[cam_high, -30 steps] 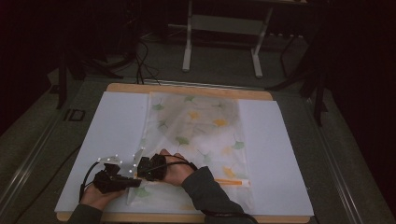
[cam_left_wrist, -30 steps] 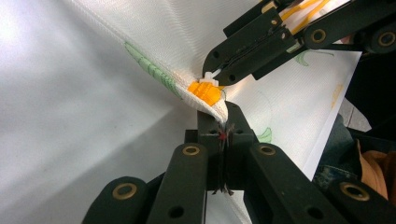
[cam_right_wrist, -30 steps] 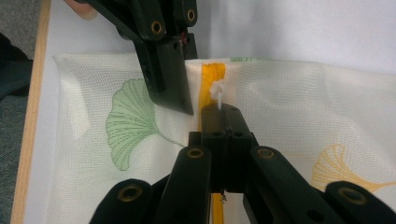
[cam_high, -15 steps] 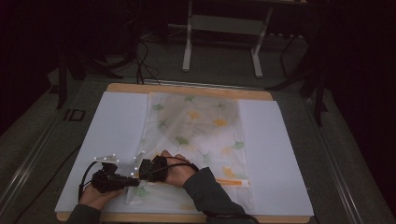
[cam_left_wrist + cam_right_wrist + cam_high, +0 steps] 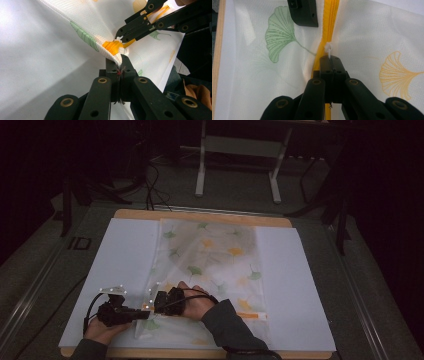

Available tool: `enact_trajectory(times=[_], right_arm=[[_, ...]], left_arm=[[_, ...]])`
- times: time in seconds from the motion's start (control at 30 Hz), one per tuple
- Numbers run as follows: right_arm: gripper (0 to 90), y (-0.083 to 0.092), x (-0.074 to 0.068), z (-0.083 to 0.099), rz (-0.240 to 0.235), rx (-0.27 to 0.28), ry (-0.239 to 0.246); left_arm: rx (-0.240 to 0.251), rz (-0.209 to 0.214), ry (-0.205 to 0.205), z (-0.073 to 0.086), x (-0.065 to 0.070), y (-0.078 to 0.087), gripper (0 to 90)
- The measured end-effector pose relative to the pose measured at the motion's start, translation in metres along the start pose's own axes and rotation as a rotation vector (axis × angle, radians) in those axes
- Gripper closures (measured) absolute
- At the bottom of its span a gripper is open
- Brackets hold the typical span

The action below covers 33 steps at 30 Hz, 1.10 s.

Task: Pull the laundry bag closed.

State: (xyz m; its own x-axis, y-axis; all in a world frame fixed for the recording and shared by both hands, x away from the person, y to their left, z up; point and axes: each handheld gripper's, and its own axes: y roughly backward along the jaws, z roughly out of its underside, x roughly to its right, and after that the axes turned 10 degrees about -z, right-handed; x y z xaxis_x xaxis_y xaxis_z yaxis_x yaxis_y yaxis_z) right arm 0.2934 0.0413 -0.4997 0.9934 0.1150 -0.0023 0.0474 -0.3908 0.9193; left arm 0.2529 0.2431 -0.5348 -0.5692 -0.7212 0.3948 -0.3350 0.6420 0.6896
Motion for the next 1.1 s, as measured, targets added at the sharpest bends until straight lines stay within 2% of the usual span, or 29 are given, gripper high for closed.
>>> enact_trajectory(times=[0.37,1.1], right_arm=[[90.0,0.0,-0.001,0.004,0.011,-0.025,0.002],[90.0,0.013,0.0,0.031,0.019,-0.057,-0.03]], left_arm=[[-0.004,-0.012,-0.005,0.0,0.001,0.001,88.7],[0.001,-0.017,-0.005,0.002,-0.001,0.003,88.7]])
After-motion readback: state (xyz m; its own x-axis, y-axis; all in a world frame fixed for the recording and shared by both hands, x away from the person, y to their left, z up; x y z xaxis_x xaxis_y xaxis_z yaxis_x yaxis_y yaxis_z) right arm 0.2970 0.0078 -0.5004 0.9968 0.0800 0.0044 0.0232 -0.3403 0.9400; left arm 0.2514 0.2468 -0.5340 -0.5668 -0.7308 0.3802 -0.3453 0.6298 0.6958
